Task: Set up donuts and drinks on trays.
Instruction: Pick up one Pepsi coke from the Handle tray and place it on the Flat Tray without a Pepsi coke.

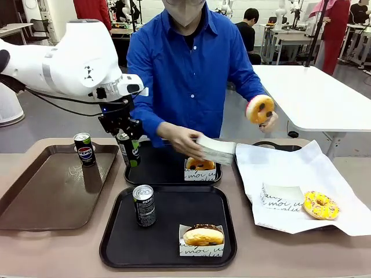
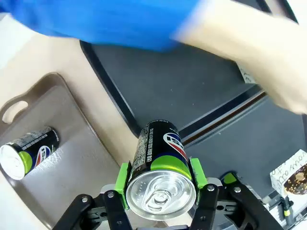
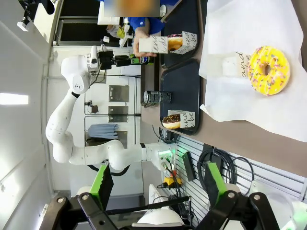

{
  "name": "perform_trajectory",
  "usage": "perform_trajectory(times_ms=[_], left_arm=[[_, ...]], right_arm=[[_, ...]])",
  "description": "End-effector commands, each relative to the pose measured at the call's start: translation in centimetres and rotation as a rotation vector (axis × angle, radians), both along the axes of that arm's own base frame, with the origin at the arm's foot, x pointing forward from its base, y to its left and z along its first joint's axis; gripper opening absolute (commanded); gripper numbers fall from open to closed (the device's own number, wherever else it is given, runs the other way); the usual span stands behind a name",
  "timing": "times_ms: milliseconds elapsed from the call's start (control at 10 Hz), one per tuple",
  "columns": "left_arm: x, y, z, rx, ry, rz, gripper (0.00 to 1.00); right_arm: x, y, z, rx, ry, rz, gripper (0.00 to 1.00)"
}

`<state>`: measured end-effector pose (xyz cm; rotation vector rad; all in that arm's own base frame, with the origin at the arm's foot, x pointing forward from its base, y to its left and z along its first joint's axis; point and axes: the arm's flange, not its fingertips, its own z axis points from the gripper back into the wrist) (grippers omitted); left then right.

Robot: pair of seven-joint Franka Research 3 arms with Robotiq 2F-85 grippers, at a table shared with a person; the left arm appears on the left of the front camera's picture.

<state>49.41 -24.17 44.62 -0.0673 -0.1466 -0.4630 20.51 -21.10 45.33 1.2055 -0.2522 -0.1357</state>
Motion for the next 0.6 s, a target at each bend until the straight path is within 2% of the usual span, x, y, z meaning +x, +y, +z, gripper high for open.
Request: perform_trajectory(times_ms=[0, 100, 200, 300, 500], left_arm=[[-3.6, 4.5, 2.9, 0.041, 0.109, -0.048, 0.59], [-8.9, 9.5, 5.9, 0.092, 0.148, -0.121, 0.59], [-13.9, 13.4, 7.3, 0.133, 0.11, -0.171, 0.59], [-17.4, 16.1, 7.3, 0.153, 0.093, -0.186, 0.59], [-20.4, 19.4, 6.2, 0.147, 0.085, -0.141, 0.59]], right_arm=[[0.0, -0.1, -0.1, 0.019, -0.023, 0.005, 1.0], [0.0, -0.1, -0.1, 0.019, -0.023, 0.005, 1.0], [0.0, -0.1, -0.1, 0.019, -0.023, 0.005, 1.0], [0.0, -0.1, -0.1, 0.019, -0.023, 0.005, 1.0], [0.0, -0.1, -0.1, 0.019, -0.023, 0.005, 1.0]])
